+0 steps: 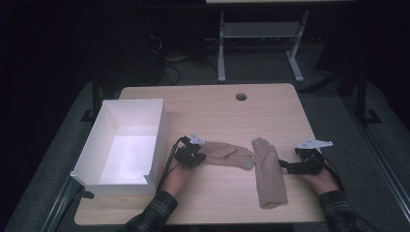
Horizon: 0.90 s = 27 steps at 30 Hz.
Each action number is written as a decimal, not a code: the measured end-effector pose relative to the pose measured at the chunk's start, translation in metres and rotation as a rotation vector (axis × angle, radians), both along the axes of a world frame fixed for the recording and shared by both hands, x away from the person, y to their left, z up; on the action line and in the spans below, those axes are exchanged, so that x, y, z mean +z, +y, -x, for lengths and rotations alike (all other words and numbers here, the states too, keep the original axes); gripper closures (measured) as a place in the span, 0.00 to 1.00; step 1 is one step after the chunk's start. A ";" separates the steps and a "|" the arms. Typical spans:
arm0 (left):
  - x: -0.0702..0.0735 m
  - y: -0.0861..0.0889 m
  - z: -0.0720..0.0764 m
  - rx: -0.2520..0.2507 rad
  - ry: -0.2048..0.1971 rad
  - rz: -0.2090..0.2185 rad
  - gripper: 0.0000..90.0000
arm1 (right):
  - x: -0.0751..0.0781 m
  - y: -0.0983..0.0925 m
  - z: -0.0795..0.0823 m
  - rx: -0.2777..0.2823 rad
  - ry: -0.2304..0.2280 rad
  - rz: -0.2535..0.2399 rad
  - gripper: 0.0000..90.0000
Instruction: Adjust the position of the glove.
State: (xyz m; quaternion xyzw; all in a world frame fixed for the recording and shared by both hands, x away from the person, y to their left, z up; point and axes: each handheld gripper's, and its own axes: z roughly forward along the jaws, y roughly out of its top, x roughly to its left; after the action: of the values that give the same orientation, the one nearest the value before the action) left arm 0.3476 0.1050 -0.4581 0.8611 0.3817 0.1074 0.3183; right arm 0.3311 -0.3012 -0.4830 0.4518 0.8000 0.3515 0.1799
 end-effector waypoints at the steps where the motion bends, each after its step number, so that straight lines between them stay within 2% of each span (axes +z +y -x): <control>1: 0.000 0.000 0.005 -0.005 0.004 0.005 1.00 | 0.000 0.000 0.000 0.000 0.000 0.000 0.16; 5: 0.000 0.005 0.026 -0.042 0.026 0.018 1.00 | 0.000 0.000 0.000 -0.001 0.001 0.000 0.16; 6: 0.000 0.005 0.026 -0.042 0.026 0.018 1.00 | 0.000 0.000 0.000 -0.001 0.001 0.000 0.16; 8: 0.000 0.006 0.036 -0.050 0.040 0.034 1.00 | 0.000 0.000 0.000 0.000 0.000 0.001 0.16; 12: 0.000 0.006 0.053 -0.083 0.047 0.046 0.99 | 0.000 0.000 0.000 0.000 0.000 0.000 0.16; 14: 0.002 0.005 0.056 -0.104 0.045 0.045 0.99 | 0.000 0.000 0.000 0.000 0.000 0.000 0.16; 17: 0.010 -0.001 0.050 -0.127 0.016 0.073 0.99 | 0.000 0.000 0.000 0.000 0.000 0.001 0.16; 19: 0.015 -0.008 0.045 -0.160 -0.005 0.084 0.99 | 0.000 0.000 0.000 -0.001 0.001 0.002 0.16; 21: 0.019 -0.018 0.037 -0.204 -0.021 0.072 0.99 | 0.000 0.000 0.000 -0.002 0.001 0.001 0.16; 25: 0.022 -0.040 0.025 -0.260 -0.043 0.084 0.99 | 0.000 0.000 0.000 -0.003 0.003 0.001 0.16; 27: 0.023 -0.050 0.020 -0.272 -0.039 0.093 0.99 | 0.000 0.000 0.000 -0.004 0.003 0.001 0.16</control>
State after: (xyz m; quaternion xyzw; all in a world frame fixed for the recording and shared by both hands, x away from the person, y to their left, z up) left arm 0.3271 0.0555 -0.4351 0.8870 0.2596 0.0623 0.3767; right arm 0.3312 -0.3007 -0.4828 0.4537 0.7995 0.3502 0.1795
